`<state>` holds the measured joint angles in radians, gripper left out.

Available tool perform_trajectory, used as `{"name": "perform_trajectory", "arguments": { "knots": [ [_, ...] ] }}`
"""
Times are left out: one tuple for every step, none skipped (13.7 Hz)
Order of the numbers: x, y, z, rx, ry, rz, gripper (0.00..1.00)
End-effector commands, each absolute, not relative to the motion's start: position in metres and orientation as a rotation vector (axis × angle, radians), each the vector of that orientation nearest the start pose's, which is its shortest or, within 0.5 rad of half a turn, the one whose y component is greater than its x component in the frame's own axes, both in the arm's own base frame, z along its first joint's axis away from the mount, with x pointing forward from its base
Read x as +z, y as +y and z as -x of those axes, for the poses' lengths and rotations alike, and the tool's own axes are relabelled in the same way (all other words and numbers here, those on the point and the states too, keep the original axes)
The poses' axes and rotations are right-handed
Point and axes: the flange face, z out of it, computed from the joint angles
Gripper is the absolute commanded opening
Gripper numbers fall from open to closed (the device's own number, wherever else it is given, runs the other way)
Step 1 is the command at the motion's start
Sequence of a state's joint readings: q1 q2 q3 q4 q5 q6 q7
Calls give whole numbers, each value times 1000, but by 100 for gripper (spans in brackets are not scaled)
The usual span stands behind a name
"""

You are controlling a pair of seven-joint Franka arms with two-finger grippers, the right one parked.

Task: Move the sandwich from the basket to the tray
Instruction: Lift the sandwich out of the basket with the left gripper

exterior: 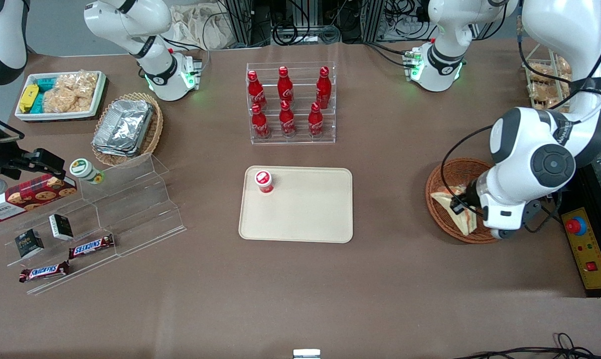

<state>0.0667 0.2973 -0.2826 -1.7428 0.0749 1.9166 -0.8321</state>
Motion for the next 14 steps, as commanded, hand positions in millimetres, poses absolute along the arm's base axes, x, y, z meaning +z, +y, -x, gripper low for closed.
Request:
{"name": "perform_trajectory", "arguments": {
  "knots": [
    [437, -160, -624, 181, -664, 3064, 0],
    [440, -174, -622, 191, -583, 3105, 0],
    [439, -191, -616, 214, -540, 3125, 0],
    [436, -207, -610, 230, -489, 3136, 0],
    [428, -217, -608, 253, -463, 3137, 0],
    [424, -230, -604, 261, -421, 3138, 0],
    [416, -246, -600, 278, -376, 3136, 0],
    [409, -256, -598, 282, -350, 3140, 0],
    [400, -276, -593, 291, -302, 3147, 0],
    [391, -294, -591, 287, -262, 3162, 0],
    [382, -313, -590, 281, -194, 3185, 0],
    [372, -331, -589, 280, -134, 3197, 0],
    [363, -348, -587, 284, -86, 3193, 0],
    [356, -358, -588, 276, -55, 3190, 0]
  ]
}}
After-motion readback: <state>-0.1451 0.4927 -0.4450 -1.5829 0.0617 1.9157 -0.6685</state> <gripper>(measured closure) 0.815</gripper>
